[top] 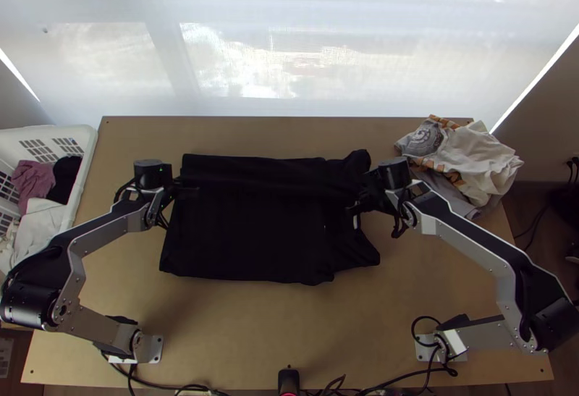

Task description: Fold the t-shirt

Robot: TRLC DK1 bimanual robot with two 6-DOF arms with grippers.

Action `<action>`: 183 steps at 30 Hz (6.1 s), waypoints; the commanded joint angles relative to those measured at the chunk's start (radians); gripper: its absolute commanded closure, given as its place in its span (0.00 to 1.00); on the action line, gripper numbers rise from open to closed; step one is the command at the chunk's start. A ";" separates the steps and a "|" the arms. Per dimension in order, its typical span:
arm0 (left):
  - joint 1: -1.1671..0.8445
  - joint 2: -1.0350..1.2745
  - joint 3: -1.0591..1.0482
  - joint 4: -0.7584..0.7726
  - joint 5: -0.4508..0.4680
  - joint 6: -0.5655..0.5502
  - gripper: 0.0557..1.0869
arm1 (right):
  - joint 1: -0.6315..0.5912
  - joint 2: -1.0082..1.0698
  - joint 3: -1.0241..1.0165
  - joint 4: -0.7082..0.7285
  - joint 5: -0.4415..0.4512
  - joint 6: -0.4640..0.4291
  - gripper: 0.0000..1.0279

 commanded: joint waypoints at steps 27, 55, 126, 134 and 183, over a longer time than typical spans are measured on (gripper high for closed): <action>-0.018 -0.080 -0.114 0.020 0.001 0.002 0.97 | 0.011 -0.024 -0.081 0.043 0.001 0.011 0.97; -0.038 -0.169 -0.117 -0.106 0.004 -0.003 0.32 | 0.014 -0.090 -0.132 0.037 -0.001 0.013 0.03; 0.043 -0.458 -0.121 -0.884 0.203 -0.016 0.97 | 0.347 -0.357 -0.069 -0.534 -0.125 -0.059 0.04; 0.046 -0.455 -0.113 -0.881 0.203 -0.030 0.97 | 0.490 -0.303 -0.107 -0.532 -0.134 -0.066 0.05; 0.053 -0.435 -0.104 -0.867 0.203 -0.035 0.97 | 0.452 -0.147 -0.034 -0.385 -0.186 -0.086 0.97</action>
